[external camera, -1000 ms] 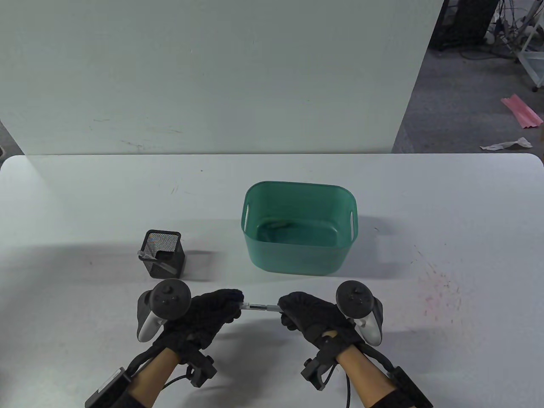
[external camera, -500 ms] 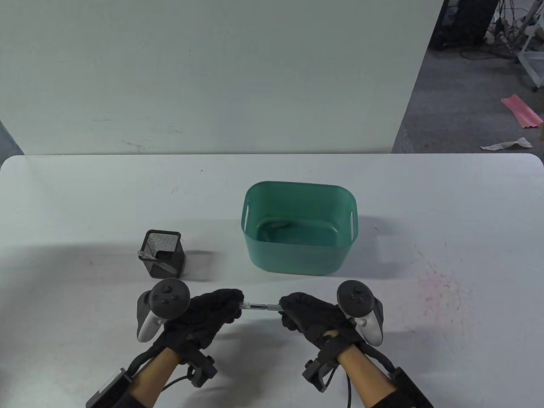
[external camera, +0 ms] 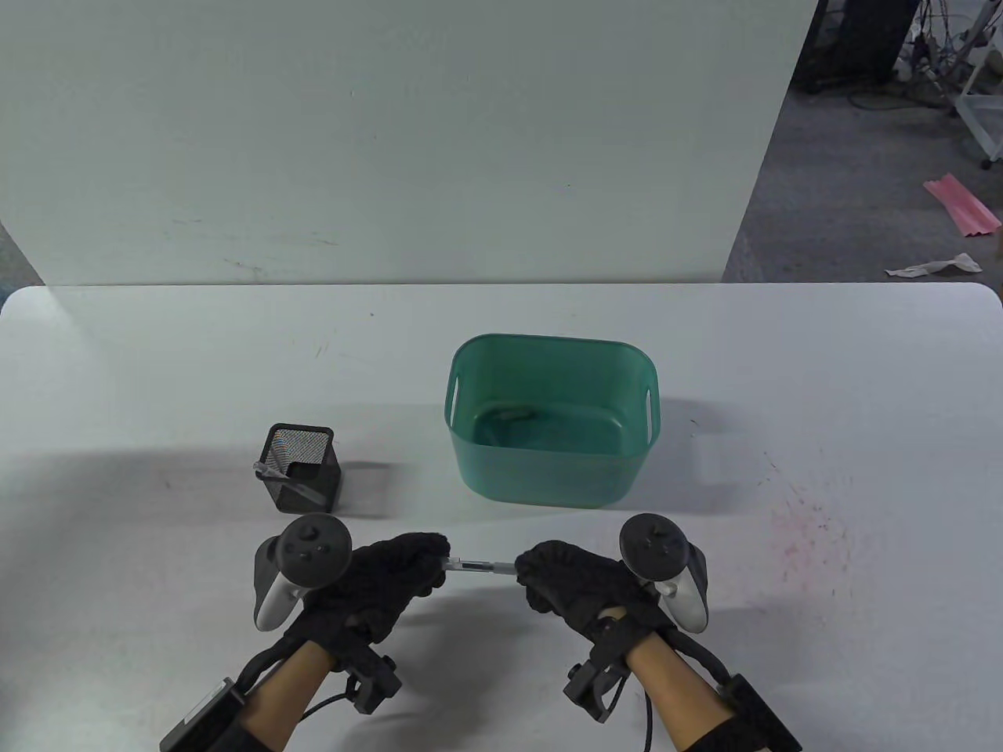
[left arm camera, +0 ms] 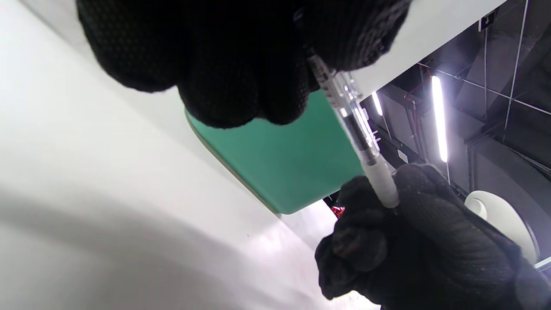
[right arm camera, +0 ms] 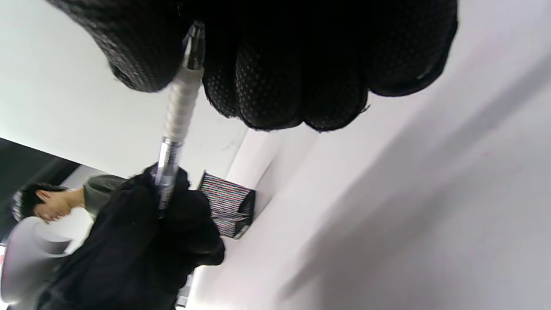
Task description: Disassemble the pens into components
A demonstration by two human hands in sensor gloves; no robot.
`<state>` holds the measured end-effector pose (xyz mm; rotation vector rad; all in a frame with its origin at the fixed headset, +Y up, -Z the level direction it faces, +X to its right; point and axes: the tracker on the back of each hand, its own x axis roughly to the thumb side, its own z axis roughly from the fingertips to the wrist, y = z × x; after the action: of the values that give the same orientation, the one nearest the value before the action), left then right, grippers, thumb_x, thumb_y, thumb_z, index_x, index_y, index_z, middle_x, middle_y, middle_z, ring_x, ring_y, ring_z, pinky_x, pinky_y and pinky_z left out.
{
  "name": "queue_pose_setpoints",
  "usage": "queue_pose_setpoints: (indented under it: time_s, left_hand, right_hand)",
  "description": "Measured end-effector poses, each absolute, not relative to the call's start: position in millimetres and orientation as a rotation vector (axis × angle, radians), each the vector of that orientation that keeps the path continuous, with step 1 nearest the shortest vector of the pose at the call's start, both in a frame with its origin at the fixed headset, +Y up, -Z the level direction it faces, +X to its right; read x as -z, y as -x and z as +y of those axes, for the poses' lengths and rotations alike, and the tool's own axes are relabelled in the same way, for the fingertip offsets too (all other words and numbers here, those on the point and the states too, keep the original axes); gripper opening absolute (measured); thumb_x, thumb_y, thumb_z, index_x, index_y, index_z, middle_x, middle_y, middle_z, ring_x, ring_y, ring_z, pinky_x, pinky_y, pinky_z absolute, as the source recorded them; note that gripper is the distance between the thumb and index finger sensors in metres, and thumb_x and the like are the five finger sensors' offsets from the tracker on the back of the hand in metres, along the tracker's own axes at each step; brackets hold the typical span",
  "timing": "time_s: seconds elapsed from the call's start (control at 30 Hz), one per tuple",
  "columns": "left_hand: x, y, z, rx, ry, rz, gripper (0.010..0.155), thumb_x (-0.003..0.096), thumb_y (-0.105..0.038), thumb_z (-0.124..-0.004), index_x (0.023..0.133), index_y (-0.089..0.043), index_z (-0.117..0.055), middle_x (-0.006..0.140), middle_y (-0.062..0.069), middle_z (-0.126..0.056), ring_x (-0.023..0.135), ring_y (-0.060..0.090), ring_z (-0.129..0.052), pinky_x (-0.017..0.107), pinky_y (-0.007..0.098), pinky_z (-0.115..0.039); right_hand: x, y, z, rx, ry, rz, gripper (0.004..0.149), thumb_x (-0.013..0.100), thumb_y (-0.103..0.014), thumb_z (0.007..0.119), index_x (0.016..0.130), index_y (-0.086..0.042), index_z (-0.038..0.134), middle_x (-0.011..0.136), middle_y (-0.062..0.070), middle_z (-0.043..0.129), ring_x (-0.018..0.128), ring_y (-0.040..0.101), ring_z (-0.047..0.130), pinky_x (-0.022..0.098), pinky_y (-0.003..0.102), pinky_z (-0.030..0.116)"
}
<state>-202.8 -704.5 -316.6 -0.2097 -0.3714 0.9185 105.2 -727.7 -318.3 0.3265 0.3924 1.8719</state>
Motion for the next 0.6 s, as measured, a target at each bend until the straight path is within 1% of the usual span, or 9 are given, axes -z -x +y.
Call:
queue_pose_setpoints:
  time_s: [0.07, 0.1, 0.13, 0.2, 0.27, 0.33, 0.37, 0.43, 0.6]
  left_hand:
    - [317.0, 204.2, -704.9, -0.935, 0.214, -0.365, 0.043, 0.0542, -0.044, -0.074, 0.095, -0.03, -0.078, 0.083, 0.003, -0.098, 0.066, 0.023, -0.105, 0.056, 0.052, -0.086]
    - [317.1, 204.5, -704.8, -0.935, 0.211, -0.363, 0.043, 0.0542, -0.043, -0.074, 0.095, -0.03, -0.078, 0.083, 0.003, -0.098, 0.066, 0.023, -0.105, 0.055, 0.053, -0.086]
    - [317.2, 204.8, -704.7, -0.933, 0.21, -0.365, 0.043, 0.0543, -0.044, -0.074, 0.095, -0.03, -0.078, 0.083, 0.003, -0.098, 0.066, 0.022, -0.105, 0.056, 0.052, -0.086]
    - [317.1, 204.7, -705.0, -0.939, 0.211, -0.363, 0.043, 0.0542, -0.044, -0.074, 0.095, -0.03, -0.078, 0.083, 0.003, -0.098, 0.065, 0.022, -0.105, 0.056, 0.052, -0.086]
    - [316.8, 204.0, -705.6, -0.947, 0.22, -0.364, 0.043, 0.0542, -0.044, -0.074, 0.095, -0.03, -0.078, 0.083, 0.003, -0.098, 0.065, 0.022, -0.105, 0.055, 0.052, -0.086]
    - [317.0, 203.8, -705.9, -0.944, 0.224, -0.364, 0.043, 0.0543, -0.044, -0.074, 0.095, -0.03, -0.078, 0.083, 0.003, -0.098, 0.065, 0.022, -0.105, 0.055, 0.052, -0.086]
    - [317.4, 203.8, -706.2, -0.951, 0.231, -0.364, 0.043, 0.0543, -0.044, -0.074, 0.095, -0.03, -0.078, 0.083, 0.003, -0.098, 0.065, 0.022, -0.105, 0.055, 0.052, -0.086]
    - [317.2, 203.7, -706.7, -0.96, 0.237, -0.36, 0.043, 0.0543, -0.044, -0.074, 0.094, -0.03, -0.078, 0.083, 0.003, -0.098, 0.065, 0.022, -0.105, 0.055, 0.052, -0.086]
    - [318.2, 204.1, -709.9, -0.988, 0.265, -0.352, 0.043, 0.0544, -0.044, -0.074, 0.094, -0.028, -0.078, 0.081, 0.003, -0.099, 0.064, 0.022, -0.106, 0.055, 0.052, -0.086]
  right_hand:
    - [318.4, -105.4, -727.6, -1.861, -0.317, 0.389, 0.049, 0.059, -0.042, 0.079, 0.098, -0.014, 0.067, 0.082, 0.011, 0.083, 0.078, 0.038, 0.081, 0.058, 0.058, 0.072]
    - [318.6, -104.9, -727.6, -1.883, -0.336, 0.384, 0.054, 0.059, -0.042, 0.079, 0.102, -0.013, 0.061, 0.086, 0.012, 0.08, 0.08, 0.039, 0.079, 0.059, 0.058, 0.071]
    - [318.6, -105.1, -728.2, -1.907, -0.346, 0.387, 0.062, 0.059, -0.046, 0.079, 0.106, -0.012, 0.056, 0.089, 0.013, 0.077, 0.082, 0.04, 0.077, 0.059, 0.058, 0.071]
    - [318.1, -105.3, -729.6, -1.909, -0.337, 0.378, 0.066, 0.058, -0.055, 0.075, 0.104, -0.01, 0.059, 0.087, 0.013, 0.079, 0.08, 0.04, 0.079, 0.058, 0.058, 0.072]
    - [317.7, -105.6, -730.6, -1.88, -0.311, 0.382, 0.062, 0.059, -0.058, 0.07, 0.099, -0.009, 0.068, 0.08, 0.013, 0.085, 0.075, 0.04, 0.083, 0.056, 0.058, 0.073]
    - [317.7, -106.0, -729.0, -1.881, -0.287, 0.361, 0.052, 0.061, -0.053, 0.069, 0.09, -0.011, 0.077, 0.07, 0.011, 0.09, 0.069, 0.037, 0.087, 0.052, 0.056, 0.076]
    - [317.9, -106.2, -727.4, -1.898, -0.289, 0.346, 0.049, 0.061, -0.05, 0.071, 0.089, -0.011, 0.078, 0.068, 0.01, 0.091, 0.067, 0.036, 0.089, 0.051, 0.056, 0.077]
    - [318.4, -106.2, -724.7, -1.917, -0.334, 0.34, 0.046, 0.06, -0.046, 0.073, 0.09, -0.011, 0.076, 0.069, 0.009, 0.089, 0.068, 0.035, 0.088, 0.052, 0.055, 0.078]
    - [317.3, -105.6, -716.8, -1.925, -0.388, 0.245, 0.048, 0.057, -0.035, 0.082, 0.097, -0.014, 0.067, 0.078, 0.008, 0.084, 0.076, 0.035, 0.084, 0.057, 0.055, 0.075]
